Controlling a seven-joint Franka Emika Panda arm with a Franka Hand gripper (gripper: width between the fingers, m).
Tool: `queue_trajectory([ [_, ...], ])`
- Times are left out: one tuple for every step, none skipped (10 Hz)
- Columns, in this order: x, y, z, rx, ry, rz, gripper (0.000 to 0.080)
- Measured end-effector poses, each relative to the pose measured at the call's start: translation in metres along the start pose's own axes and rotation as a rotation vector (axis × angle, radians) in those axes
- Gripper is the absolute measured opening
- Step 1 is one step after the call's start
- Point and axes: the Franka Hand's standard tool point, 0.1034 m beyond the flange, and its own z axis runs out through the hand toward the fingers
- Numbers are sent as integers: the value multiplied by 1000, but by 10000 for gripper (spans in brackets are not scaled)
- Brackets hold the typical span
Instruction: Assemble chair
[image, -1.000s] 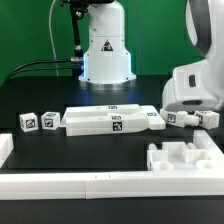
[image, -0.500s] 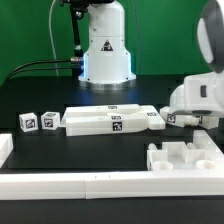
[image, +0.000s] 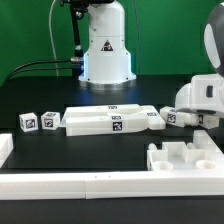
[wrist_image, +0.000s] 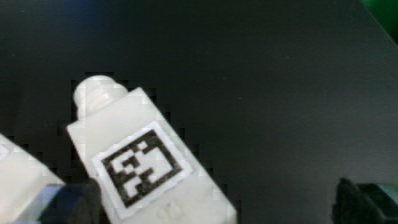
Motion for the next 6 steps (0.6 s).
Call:
queue_trajectory([
  [0, 2, 4, -3, -8, 7, 649],
  [1, 3, 6, -2, -10, 9, 649],
  [1, 3, 6, -1, -10, 10, 512],
  [1, 4, 6, -1, -10, 10, 512],
  [1, 4, 6, 0, -11, 11, 372],
  [1, 4, 5, 1, -11, 11, 234],
])
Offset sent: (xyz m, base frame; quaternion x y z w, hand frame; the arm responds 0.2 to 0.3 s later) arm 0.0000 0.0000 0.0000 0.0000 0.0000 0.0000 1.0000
